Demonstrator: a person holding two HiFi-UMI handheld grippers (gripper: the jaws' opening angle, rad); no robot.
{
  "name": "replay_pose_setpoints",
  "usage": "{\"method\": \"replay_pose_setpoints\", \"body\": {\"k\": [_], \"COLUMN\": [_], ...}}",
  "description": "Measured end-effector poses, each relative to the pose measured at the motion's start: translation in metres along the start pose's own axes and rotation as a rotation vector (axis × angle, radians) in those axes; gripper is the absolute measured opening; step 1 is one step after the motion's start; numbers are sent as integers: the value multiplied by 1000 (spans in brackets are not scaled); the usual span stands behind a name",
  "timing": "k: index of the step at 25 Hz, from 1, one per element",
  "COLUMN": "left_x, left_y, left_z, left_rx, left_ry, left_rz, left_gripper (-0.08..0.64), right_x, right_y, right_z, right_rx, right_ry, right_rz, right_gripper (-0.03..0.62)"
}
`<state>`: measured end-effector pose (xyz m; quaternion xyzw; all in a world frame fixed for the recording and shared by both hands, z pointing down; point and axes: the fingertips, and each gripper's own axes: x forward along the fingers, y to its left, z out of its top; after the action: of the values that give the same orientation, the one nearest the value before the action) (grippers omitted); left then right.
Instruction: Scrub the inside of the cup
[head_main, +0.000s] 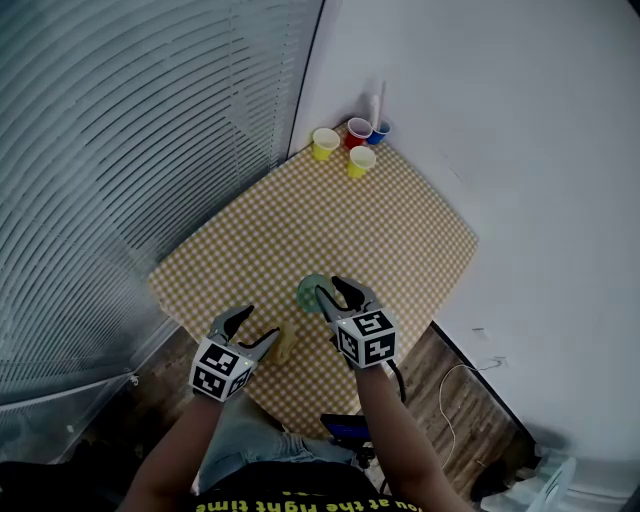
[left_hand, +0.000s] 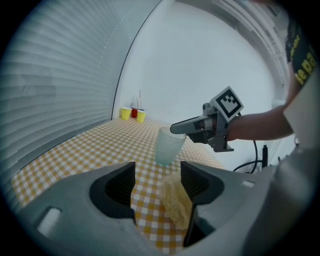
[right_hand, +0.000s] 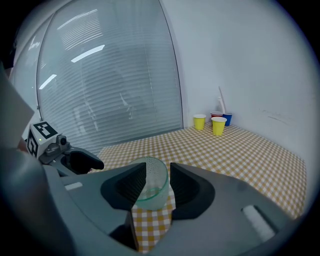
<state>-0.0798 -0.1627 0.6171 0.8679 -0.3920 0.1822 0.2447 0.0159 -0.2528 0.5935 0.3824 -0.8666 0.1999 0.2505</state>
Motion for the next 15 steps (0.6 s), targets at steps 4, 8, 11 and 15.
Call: {"method": "replay_pose_setpoints", "body": {"k": [4, 8, 11, 15], "left_x": [6, 9, 9, 12], "left_y": [-8, -14, -19, -27], "left_z": [-10, -17, -21, -29], "left_rx": [-36, -46, -44, -74], "left_ry": [32, 55, 65, 97], "left_rz": [-34, -51, -63, -80], "left_gripper": [321, 348, 348, 371], "right_x": [1, 3, 3, 4], "right_y": [2, 1, 3, 3], "right_z": [0, -2, -4, -6], "right_rx": [1, 6, 12, 17], "right_ry": [5, 7, 6, 12], "right_rz": [6, 6, 10, 13], "right_gripper": [167, 172, 176, 187]}}
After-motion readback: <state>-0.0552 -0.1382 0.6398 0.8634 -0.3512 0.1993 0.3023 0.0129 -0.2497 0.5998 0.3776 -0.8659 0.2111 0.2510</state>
